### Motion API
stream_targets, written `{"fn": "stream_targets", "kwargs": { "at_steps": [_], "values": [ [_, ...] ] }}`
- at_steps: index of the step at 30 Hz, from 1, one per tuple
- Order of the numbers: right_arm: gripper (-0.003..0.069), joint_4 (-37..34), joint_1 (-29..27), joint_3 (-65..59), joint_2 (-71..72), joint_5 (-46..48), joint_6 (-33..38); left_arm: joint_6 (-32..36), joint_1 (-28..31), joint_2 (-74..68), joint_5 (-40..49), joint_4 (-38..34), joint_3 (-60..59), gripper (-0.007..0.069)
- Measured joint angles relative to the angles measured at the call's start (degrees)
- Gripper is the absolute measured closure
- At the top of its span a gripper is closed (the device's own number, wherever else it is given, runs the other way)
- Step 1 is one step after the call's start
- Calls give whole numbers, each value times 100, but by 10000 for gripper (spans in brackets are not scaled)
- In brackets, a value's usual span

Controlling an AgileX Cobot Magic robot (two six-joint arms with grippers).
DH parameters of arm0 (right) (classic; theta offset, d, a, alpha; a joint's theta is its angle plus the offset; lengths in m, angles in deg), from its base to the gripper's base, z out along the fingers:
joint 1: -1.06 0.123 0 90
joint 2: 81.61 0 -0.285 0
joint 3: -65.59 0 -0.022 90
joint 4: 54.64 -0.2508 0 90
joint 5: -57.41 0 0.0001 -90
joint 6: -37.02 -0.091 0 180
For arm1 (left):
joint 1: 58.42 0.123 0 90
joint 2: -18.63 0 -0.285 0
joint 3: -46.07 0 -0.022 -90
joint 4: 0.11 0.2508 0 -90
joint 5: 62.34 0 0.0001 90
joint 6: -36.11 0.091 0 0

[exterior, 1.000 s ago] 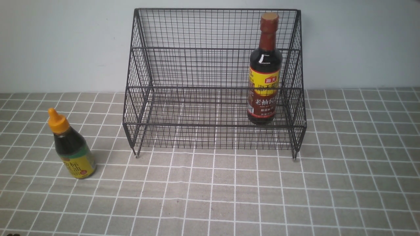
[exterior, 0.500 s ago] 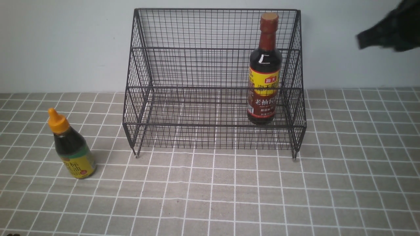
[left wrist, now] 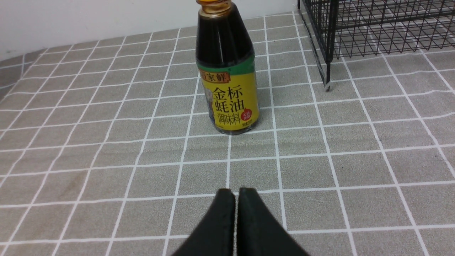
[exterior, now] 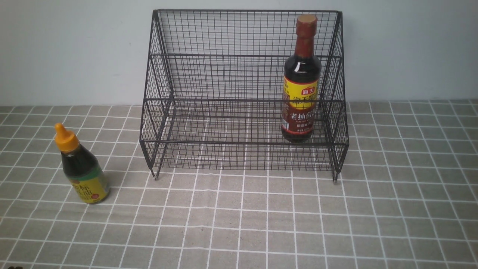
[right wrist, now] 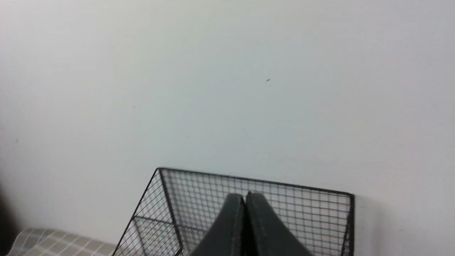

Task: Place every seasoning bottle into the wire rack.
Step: Use the left arm to grab the condiment bottle closest to it

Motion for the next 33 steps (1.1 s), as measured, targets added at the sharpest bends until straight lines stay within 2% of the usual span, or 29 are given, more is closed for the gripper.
{"fn": "stream_targets", "kwargs": {
  "at_steps": [4,13,15,20,25,29,32,33],
  "values": [
    [672,-901,0,-1014,899,-682,661,0,0,0,0,0,0,631],
    [672,-1076,0,-1580,2180,-256,1005,0,0,0,0,0,0,631],
    [672,-994,0,-1586,2335,-195,1120,0,0,0,0,0,0,631],
    [672,-522,0,-1591,2664,-255,1916,0,0,0,0,0,0,631],
    [672,-186,0,-1591,2709,-321,2275,0,0,0,0,0,0,631],
    [672,-49,0,-1714,2749,-361,2276,0,0,0,0,0,0,631],
    [672,266,-46,-1904,2849,-361,2017,0,0,0,0,0,0,631],
    [672,715,-173,-2069,3002,-346,1489,0,0,0,0,0,0,631]
  ]
}}
